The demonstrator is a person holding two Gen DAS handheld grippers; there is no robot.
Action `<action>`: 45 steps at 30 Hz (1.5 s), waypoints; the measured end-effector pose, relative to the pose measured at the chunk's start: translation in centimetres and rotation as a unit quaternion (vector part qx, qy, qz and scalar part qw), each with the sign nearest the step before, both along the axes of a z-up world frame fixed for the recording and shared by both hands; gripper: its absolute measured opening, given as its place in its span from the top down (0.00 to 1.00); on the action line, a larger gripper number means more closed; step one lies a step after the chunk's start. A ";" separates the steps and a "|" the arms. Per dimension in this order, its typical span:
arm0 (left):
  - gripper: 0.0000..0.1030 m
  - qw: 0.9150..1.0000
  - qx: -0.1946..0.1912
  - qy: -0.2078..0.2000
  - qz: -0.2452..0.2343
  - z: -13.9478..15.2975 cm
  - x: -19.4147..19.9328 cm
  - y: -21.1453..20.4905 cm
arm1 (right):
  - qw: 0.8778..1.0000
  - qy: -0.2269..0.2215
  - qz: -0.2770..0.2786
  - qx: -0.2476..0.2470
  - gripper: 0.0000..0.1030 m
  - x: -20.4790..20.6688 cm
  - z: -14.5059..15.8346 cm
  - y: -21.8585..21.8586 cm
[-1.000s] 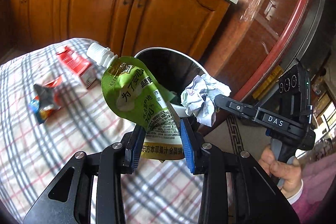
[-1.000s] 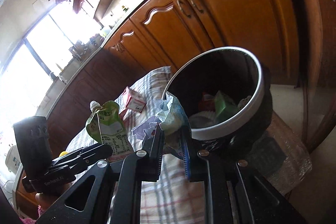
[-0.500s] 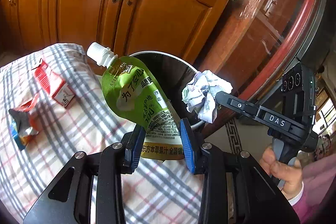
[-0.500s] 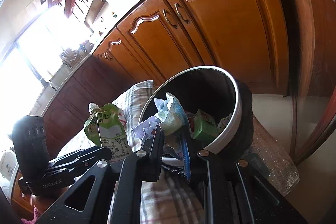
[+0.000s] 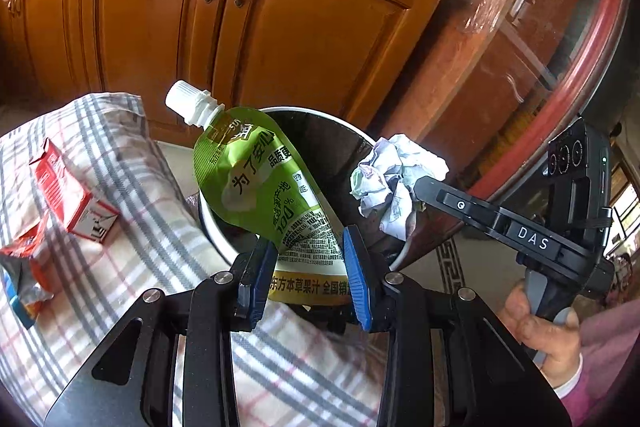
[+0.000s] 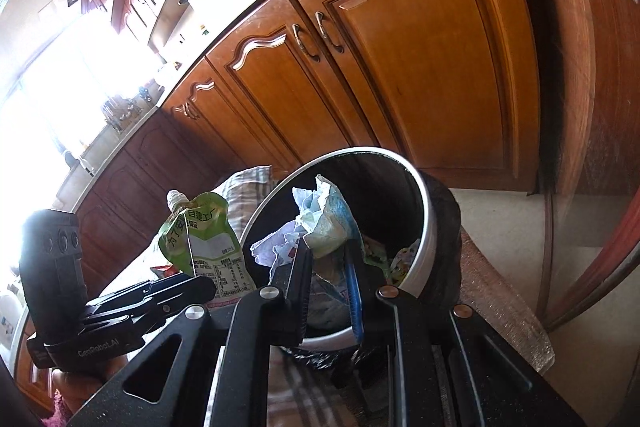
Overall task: Collect trash
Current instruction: 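Carry both items over the bin and open both tools to drop them, then move both tools back over the table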
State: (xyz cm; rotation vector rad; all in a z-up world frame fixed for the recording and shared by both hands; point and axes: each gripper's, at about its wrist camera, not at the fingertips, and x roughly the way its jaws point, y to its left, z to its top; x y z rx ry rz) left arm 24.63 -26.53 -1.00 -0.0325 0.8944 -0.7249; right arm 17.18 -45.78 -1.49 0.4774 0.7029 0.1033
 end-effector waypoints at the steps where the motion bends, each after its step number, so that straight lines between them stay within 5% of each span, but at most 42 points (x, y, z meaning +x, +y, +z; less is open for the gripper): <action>1: 0.69 1.000 0.001 0.001 -0.001 -0.1 0.1 -0.1 | 1.000 0.002 0.000 0.000 0.84 0.2 0.0 -0.1; 17: 0.68 1.000 0.015 0.015 0.002 -0.9 1.5 -2.0 | 1.000 0.023 0.001 -0.007 0.84 2.2 -0.8 -0.9; 23: 0.60 0.999 0.021 0.025 0.008 -1.0 1.9 -2.7 | 0.999 0.031 0.002 -0.008 0.77 2.9 -0.8 -1.2; 28: 0.49 0.999 0.020 0.025 0.015 -1.0 1.9 -2.3 | 1.000 0.028 0.004 -0.005 0.55 2.9 -0.6 -1.3; 35: 0.46 1.000 0.010 0.010 0.024 -0.3 0.6 -0.7 | 1.000 0.018 0.000 0.007 0.44 2.0 -0.1 -1.0; 40: 0.44 0.999 -0.003 -0.002 0.046 -0.3 -1.3 2.2 | 1.000 -0.005 0.006 0.006 0.13 0.5 0.7 0.4; 45: 0.44 0.997 -0.003 -0.004 0.076 -1.1 -3.2 5.8 | 0.999 -0.022 0.030 -0.010 0.09 -1.0 1.1 3.1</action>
